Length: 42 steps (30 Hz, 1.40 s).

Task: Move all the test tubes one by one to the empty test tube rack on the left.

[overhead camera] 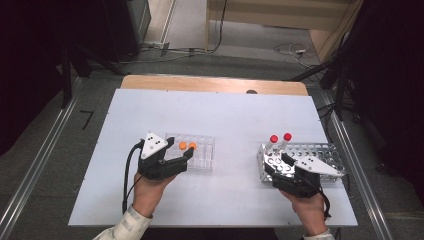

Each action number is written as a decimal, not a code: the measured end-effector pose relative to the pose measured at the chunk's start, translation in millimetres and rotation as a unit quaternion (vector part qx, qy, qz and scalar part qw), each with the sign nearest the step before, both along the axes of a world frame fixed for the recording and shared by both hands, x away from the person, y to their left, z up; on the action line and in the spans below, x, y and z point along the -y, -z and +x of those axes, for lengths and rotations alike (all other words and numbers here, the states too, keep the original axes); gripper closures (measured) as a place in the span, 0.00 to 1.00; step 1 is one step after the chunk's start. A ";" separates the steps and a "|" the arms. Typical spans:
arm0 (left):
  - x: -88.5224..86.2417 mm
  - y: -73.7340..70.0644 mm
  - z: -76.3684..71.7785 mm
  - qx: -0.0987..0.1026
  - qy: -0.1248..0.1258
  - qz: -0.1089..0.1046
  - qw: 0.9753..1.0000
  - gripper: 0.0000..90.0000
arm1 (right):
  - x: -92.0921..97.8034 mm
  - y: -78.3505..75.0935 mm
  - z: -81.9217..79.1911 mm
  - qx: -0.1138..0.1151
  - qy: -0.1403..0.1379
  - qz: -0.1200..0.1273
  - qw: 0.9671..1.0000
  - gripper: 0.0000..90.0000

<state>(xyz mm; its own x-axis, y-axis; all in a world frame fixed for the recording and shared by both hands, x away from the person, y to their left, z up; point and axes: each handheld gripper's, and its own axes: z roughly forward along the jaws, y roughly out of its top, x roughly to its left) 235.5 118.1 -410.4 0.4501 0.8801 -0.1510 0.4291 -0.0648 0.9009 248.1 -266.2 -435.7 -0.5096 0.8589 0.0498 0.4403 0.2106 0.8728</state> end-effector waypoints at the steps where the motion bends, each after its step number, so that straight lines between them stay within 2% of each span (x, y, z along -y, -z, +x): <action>1: 0.4 -0.1 -0.3 -0.001 0.000 0.000 1.000 0.31 | 3.1 0.2 2.9 0.003 0.009 -0.003 1.000 0.32; 5: 0.5 -0.6 -0.7 0.000 0.000 -0.004 1.000 0.29 | 11.3 1.2 15.7 0.006 0.046 -0.008 0.999 0.35; 10: -1.1 -0.6 0.2 -0.001 -0.002 -0.005 1.000 0.29 | 12.8 4.7 33.2 0.007 0.083 -0.019 0.996 0.50; 13: -1.9 -0.3 0.5 -0.001 -0.002 -0.003 1.000 0.29 | 10.9 7.3 41.6 0.005 0.097 -0.032 0.995 0.56; 15: -1.8 -0.4 0.4 -0.001 -0.002 -0.004 1.000 0.29 | 10.3 7.8 47.1 -0.003 0.107 -0.028 0.994 0.62; 22: -2.7 -0.5 0.7 0.000 -0.005 -0.004 1.000 0.29 | 5.9 9.9 60.8 -0.021 0.119 -0.038 0.992 0.74; 24: -3.5 -0.6 0.7 0.000 -0.005 -0.004 1.000 0.29 | 5.6 10.2 60.8 -0.018 0.120 -0.038 0.992 0.78; 28: -4.3 -0.6 0.9 0.000 -0.008 -0.004 1.000 0.29 | 9.0 3.1 57.3 -0.007 0.119 -0.023 0.993 0.79; 38: -4.6 -1.9 0.1 0.003 -0.007 -0.005 1.000 0.28 | 17.5 -40.2 34.1 0.051 0.103 0.015 0.993 0.79; 42: -5.6 -2.4 -0.1 0.003 -0.008 -0.006 1.000 0.28 | 17.9 -50.0 24.4 0.051 0.092 0.016 0.994 0.79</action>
<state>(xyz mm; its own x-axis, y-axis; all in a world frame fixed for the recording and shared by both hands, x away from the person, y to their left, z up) 235.4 123.6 -408.0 0.4364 0.8854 -0.1597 0.4254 -0.0467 0.9038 272.6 -284.1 -385.7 -0.3486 0.9366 0.0354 0.3778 0.1058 0.9198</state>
